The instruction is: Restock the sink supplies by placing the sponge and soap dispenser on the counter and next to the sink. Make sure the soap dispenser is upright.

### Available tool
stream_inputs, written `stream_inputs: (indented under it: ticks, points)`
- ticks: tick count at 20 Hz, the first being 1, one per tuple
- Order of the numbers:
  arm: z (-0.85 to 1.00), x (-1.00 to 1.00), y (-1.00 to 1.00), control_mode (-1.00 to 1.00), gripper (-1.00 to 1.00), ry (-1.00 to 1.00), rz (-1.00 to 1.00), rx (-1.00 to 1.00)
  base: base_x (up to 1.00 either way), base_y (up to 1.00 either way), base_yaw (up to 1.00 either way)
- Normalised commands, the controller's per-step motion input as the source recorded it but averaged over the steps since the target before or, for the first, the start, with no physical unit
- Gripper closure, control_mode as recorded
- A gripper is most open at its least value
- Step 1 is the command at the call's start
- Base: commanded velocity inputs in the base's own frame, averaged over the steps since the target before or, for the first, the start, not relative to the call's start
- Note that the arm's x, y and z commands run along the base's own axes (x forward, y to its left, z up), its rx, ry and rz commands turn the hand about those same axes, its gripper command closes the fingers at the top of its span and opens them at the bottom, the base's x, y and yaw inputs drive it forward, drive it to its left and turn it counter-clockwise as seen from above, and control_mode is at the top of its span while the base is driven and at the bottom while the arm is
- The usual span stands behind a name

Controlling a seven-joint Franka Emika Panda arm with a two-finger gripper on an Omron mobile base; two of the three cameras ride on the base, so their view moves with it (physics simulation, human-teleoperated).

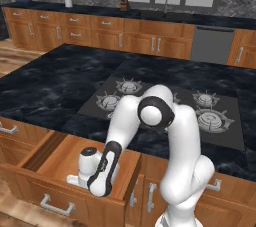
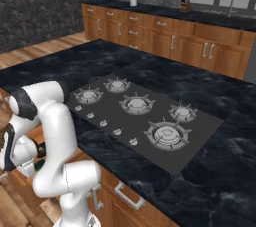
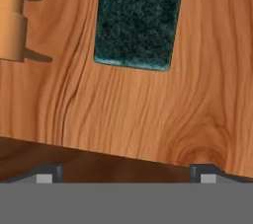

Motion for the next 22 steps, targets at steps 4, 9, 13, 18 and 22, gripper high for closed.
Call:
stream_inputs:
  ticks: [4,9,13,18,22]
  points:
    - [0.31,-0.68,0.44,-1.00,-1.00,0.00,0.00,0.00,0.00,0.00,0.00]
    - [0.58,-0.53,0.25,-1.00,-1.00,0.00,0.00,0.00,0.00,0.00,0.00]
    - [0.66,-0.11,0.02,-1.00,-1.00,0.00,-0.01,0.00,0.00,0.00,0.00]
    - [0.41,0.85,0.06,-1.00,-1.00,-0.02,-0.03,0.00,0.00,0.00,0.00]
    - [0.04,0.82,0.23,-1.00,-1.00,-0.04,0.00,0.00,0.00,0.00,0.00]
